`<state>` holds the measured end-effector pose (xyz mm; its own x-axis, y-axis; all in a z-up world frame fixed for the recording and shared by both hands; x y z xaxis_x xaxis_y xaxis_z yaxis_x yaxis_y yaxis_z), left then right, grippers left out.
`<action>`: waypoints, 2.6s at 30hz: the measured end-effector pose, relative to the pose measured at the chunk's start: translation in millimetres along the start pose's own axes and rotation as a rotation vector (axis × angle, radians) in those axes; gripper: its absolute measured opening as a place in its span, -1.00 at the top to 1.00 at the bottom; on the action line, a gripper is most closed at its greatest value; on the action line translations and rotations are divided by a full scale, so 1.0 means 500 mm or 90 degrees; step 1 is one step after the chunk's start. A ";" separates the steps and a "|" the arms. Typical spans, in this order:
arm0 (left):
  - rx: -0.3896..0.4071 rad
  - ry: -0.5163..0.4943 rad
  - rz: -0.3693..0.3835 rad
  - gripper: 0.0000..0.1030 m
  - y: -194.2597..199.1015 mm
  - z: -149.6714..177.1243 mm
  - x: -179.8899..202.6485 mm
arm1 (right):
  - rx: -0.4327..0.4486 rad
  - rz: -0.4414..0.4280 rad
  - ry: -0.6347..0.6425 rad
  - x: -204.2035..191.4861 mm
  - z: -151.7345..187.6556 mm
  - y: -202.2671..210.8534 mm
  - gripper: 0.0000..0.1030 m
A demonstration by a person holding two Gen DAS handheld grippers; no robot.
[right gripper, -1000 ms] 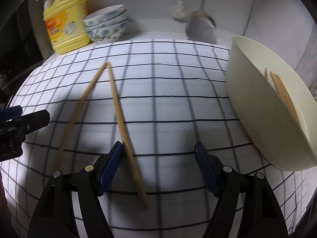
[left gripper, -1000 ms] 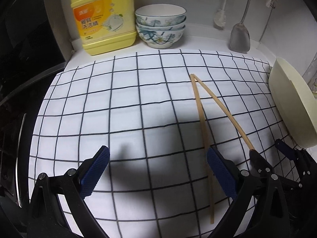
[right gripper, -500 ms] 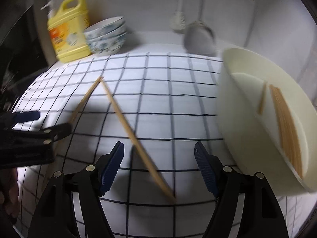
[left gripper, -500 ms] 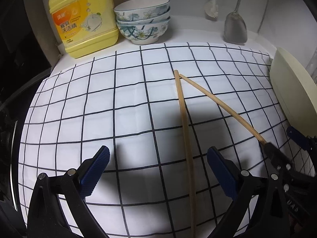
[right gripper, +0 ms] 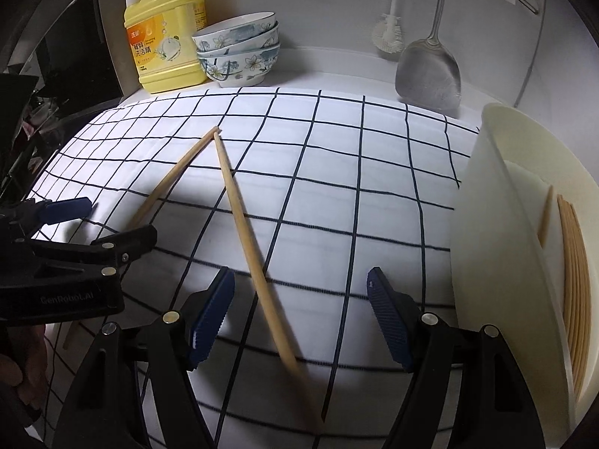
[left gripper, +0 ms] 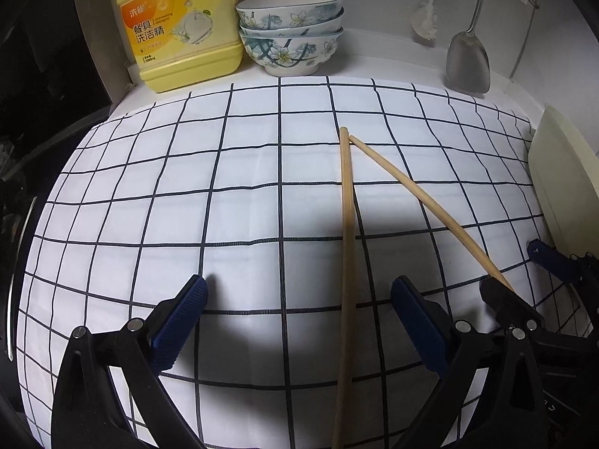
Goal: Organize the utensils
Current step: 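Close the right tool on one chopstick while the left tool grips the other, then lift both held chopsticks and carry them over the cream basin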
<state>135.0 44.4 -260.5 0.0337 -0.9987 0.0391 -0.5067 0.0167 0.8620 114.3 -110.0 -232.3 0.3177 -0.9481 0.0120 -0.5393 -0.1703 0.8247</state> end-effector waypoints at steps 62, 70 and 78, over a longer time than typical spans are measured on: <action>0.067 -0.219 0.225 0.86 0.319 0.007 0.098 | 0.063 0.073 -0.215 -0.026 0.032 0.333 0.88; 0.096 -0.248 0.278 0.86 0.377 -0.024 0.239 | 0.092 0.135 -0.259 0.113 0.049 0.427 0.88; 0.109 -0.260 0.296 0.86 0.391 -0.072 0.430 | 0.117 0.138 -0.296 0.290 0.070 0.456 0.88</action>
<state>74.1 -165.2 -65.7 -0.5357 -0.8282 0.1646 -0.5216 0.4779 0.7068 10.3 -295.7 -62.3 -0.1713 -0.9785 -0.1149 -0.6947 0.0373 0.7183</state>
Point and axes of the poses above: each gripper's, at about its wrist camera, not at the fingertips, and y roughly against the way its jaws point, x to its right, z to its underside, the point moved 8 cm from there along -y, roughly the way its jaws point, and after that the axes turned 4 degrees about y, right-handed, at the moved point
